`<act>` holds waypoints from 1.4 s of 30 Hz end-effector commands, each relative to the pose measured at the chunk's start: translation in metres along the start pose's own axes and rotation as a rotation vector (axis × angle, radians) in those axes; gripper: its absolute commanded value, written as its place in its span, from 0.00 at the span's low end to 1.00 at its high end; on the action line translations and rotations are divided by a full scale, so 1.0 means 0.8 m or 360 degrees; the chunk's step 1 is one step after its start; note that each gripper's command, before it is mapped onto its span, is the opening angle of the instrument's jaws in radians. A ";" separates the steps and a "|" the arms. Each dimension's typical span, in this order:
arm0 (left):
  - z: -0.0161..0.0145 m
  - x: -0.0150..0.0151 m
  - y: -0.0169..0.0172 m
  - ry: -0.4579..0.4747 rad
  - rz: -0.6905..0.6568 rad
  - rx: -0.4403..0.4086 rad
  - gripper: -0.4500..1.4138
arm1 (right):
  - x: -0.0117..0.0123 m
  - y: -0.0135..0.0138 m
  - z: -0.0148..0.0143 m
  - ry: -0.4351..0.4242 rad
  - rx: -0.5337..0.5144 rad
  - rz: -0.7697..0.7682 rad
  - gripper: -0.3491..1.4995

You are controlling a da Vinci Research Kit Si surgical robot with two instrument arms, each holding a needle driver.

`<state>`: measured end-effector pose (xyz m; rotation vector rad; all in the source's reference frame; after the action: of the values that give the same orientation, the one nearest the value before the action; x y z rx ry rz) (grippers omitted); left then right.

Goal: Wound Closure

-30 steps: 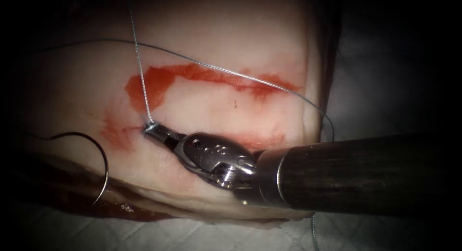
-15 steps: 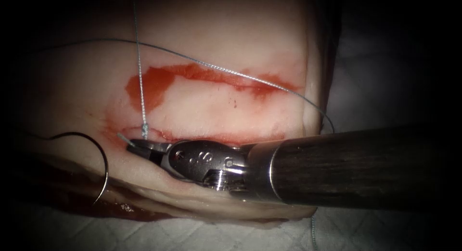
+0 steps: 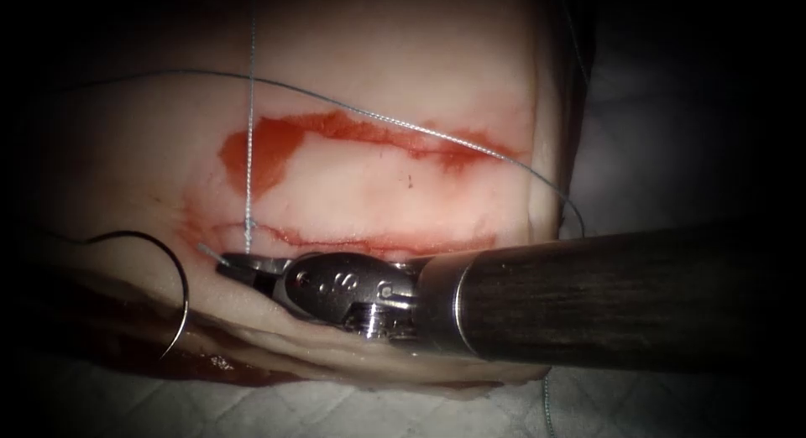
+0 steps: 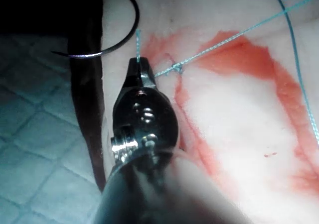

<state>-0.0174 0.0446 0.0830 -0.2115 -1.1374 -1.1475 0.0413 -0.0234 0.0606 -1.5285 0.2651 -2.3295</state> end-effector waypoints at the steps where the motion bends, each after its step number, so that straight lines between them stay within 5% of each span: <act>1: 0.0015 -0.0002 0.0001 -0.0003 -0.0003 0.0033 0.00 | 0.0002 0.0007 0.0015 -0.0001 -0.0013 0.0060 0.00; 25: 0.0047 0.0000 -0.0004 0.0015 0.0003 0.0057 0.00 | -0.0002 0.0032 0.0019 -0.0038 -0.0212 0.0200 0.00; 36: 0.0044 0.0001 -0.0010 0.0018 0.0002 0.0090 0.00 | -0.0008 0.0031 0.0014 -0.0032 -0.0162 0.0154 0.02; 37: 0.0039 0.0003 -0.0014 0.0020 0.0010 0.0103 0.00 | -0.0010 0.0030 0.0012 -0.0043 -0.0159 0.0006 0.30; 38: 0.0022 0.0005 -0.0025 0.0027 -0.0041 0.0137 0.00 | -0.0017 0.0025 0.0003 -0.0075 -0.0156 -0.0143 0.73; 42: -0.0048 -0.0001 -0.0055 -0.0014 -0.0114 0.0219 0.00 | -0.0043 0.0004 -0.0035 -0.0147 -0.0040 -0.0088 0.92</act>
<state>-0.0176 0.0389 0.0781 -0.0550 -1.2433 -1.1371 0.0391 -0.0225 0.0559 -1.6729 0.2308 -2.2911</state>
